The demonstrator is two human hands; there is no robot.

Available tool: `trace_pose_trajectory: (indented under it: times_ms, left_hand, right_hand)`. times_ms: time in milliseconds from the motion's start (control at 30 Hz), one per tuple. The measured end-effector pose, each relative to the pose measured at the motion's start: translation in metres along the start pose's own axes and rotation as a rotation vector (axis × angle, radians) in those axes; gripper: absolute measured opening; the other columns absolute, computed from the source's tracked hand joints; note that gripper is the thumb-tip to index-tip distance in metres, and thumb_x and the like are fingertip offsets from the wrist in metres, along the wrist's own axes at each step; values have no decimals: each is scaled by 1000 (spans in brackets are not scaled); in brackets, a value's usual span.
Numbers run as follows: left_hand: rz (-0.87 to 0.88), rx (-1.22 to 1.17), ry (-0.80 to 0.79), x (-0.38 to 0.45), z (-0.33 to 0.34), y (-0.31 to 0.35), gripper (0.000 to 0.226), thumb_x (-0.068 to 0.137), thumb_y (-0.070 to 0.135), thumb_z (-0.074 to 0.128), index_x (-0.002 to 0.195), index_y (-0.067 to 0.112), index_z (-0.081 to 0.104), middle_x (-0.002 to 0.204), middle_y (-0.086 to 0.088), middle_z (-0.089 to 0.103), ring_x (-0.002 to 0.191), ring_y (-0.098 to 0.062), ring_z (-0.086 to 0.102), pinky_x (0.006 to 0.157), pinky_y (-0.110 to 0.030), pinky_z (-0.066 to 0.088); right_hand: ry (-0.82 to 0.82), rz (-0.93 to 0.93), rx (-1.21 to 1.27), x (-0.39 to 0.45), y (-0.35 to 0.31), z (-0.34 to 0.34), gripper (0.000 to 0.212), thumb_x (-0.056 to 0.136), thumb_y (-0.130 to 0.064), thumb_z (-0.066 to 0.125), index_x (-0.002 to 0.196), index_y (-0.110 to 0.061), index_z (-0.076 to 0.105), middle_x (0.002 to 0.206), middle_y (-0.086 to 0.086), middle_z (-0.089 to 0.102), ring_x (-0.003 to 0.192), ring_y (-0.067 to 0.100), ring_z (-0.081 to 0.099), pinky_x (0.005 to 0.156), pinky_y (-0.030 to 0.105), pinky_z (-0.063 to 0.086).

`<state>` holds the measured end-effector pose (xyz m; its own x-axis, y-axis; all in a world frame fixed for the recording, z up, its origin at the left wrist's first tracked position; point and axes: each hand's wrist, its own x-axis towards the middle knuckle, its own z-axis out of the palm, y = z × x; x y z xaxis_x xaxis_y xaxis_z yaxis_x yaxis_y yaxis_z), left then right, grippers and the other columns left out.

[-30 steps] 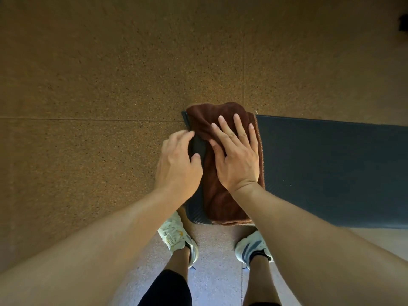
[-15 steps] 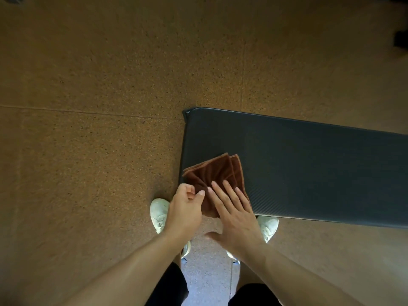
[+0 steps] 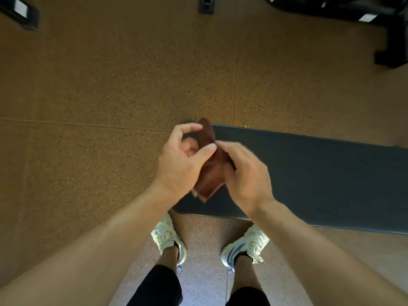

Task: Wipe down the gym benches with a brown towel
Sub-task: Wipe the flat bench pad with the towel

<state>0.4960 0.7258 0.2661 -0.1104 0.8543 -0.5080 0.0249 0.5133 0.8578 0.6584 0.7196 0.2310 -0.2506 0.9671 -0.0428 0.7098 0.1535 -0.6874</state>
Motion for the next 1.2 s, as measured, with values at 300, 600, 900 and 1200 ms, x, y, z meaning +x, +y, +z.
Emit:
trace_pose_trajectory:
  times_ms: [300,600,900,1200]
  left_hand:
    - [-261,325,-145,1,8,-63,55,90,23,75,138,29,48,116,9,68,97,-10,70,89,-39,60]
    - [-97,1040,-182,-5,27,-94,111,89,2,68,160,29,-13,170,4,-15,157,-18,-9,125,-39,23]
    - [-268,1347,-370,35,72,-79,144,73,21,91,155,30,-27,161,-4,-40,151,-34,-30,117,-68,25]
    - [-318,1416,-250,38,102,-98,161,56,48,95,153,29,-33,155,-9,-47,146,-40,-37,112,-73,26]
  right_hand:
    - [-314,34,-431,-54,50,29,50,90,-22,69,140,-23,63,151,0,59,133,25,58,102,42,48]
    - [-302,140,-501,-8,71,82,83,100,-73,30,167,-28,8,176,7,-5,161,29,-14,129,58,-4]
    - [-302,195,-571,-116,117,69,70,105,-57,32,166,-26,20,175,2,14,163,27,3,128,57,12]
    - [-277,89,-505,-17,160,29,65,106,-58,24,166,-34,13,175,-6,9,162,23,-3,130,54,3]
